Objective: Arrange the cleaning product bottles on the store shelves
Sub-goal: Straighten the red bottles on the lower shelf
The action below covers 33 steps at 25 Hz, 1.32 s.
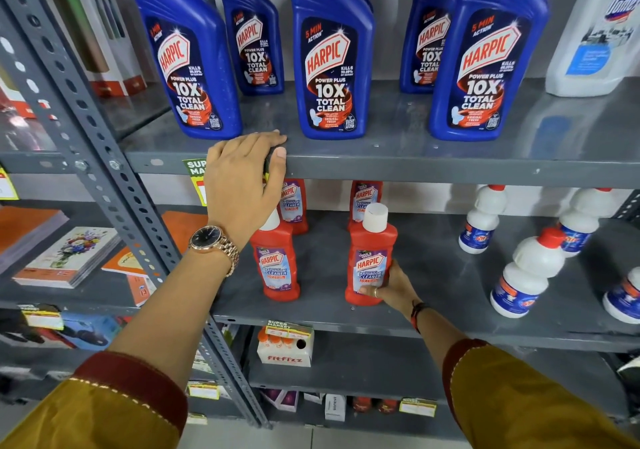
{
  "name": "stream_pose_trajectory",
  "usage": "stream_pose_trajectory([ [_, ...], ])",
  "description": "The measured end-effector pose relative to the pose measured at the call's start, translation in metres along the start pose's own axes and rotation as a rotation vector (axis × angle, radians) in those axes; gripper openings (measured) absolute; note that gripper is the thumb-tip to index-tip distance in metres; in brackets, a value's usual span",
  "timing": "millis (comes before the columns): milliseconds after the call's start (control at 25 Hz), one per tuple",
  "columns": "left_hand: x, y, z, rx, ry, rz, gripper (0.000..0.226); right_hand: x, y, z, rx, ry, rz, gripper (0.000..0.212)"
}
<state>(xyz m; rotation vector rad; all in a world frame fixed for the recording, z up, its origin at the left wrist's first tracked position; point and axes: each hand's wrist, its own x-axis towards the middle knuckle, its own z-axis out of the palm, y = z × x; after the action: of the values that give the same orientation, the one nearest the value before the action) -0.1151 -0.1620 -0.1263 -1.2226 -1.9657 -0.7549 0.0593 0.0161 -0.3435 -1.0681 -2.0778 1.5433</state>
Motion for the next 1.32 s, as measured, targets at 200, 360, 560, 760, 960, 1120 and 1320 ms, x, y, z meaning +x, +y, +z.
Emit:
stream_pose_trajectory([
  [200,-0.002,0.006,-0.005,-0.037,-0.003,0.004,0.032,-0.035,0.002,-0.028,-0.030,0.093,-0.080,0.071],
  [360,-0.004,0.026,-0.002,-0.062,0.029,0.032,0.028,-0.086,-0.058,-0.072,-0.066,0.475,-0.521,0.026],
  [560,0.006,0.038,0.007,-0.028,0.058,-0.067,0.029,-0.128,-0.182,-0.130,-0.028,0.779,-0.994,0.016],
  [760,0.003,0.042,0.007,-0.013,0.049,-0.087,0.033,-0.083,-0.225,-0.178,0.001,0.644,-0.715,0.068],
  [960,0.003,0.040,0.005,-0.006,0.055,-0.075,0.035,-0.057,-0.224,-0.196,0.127,0.245,-0.513,0.061],
  [1120,0.002,0.040,0.008,-0.016,0.072,-0.075,0.035,-0.052,-0.220,-0.201,0.117,0.213,-0.482,0.049],
  [1320,0.001,0.040,0.014,-0.052,0.114,-0.104,0.035,-0.051,-0.220,-0.199,0.114,0.241,-0.476,0.043],
])
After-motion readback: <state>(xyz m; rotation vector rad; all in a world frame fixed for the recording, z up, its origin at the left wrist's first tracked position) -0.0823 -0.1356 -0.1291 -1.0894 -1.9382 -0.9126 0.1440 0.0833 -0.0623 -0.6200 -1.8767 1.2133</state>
